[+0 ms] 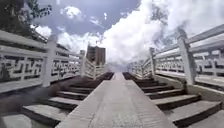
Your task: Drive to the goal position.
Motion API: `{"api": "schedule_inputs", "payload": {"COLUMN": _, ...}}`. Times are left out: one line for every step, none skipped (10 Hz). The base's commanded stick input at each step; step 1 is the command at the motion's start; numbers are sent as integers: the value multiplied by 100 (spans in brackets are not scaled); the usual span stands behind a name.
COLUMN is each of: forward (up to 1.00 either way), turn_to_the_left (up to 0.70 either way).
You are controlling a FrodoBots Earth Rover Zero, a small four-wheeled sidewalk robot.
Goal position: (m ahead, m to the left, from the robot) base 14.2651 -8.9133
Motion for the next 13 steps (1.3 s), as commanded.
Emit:
{"api": "schedule_inputs", "payload": {"forward": 70, "turn_to_the_left": 0}}
{"api": "schedule_inputs", "payload": {"forward": 70, "turn_to_the_left": 0}}
{"api": "schedule_inputs", "payload": {"forward": 70, "turn_to_the_left": -5}}
{"api": "schedule_inputs", "payload": {"forward": 70, "turn_to_the_left": -11}}
{"api": "schedule_inputs", "payload": {"forward": 70, "turn_to_the_left": -14}}
{"api": "schedule_inputs", "payload": {"forward": 70, "turn_to_the_left": -14}}
{"api": "schedule_inputs", "payload": {"forward": 70, "turn_to_the_left": -14}}
{"api": "schedule_inputs", "payload": {"forward": 70, "turn_to_the_left": -13}}
{"api": "schedule_inputs", "payload": {"forward": 70, "turn_to_the_left": -4}}
{"api": "schedule_inputs", "payload": {"forward": 70, "turn_to_the_left": 0}}
{"api": "schedule_inputs", "payload": {"forward": 70, "turn_to_the_left": 0}}
{"api": "schedule_inputs", "payload": {"forward": 70, "turn_to_the_left": 0}}
{"api": "schedule_inputs", "payload": {"forward": 70, "turn_to_the_left": 0}}
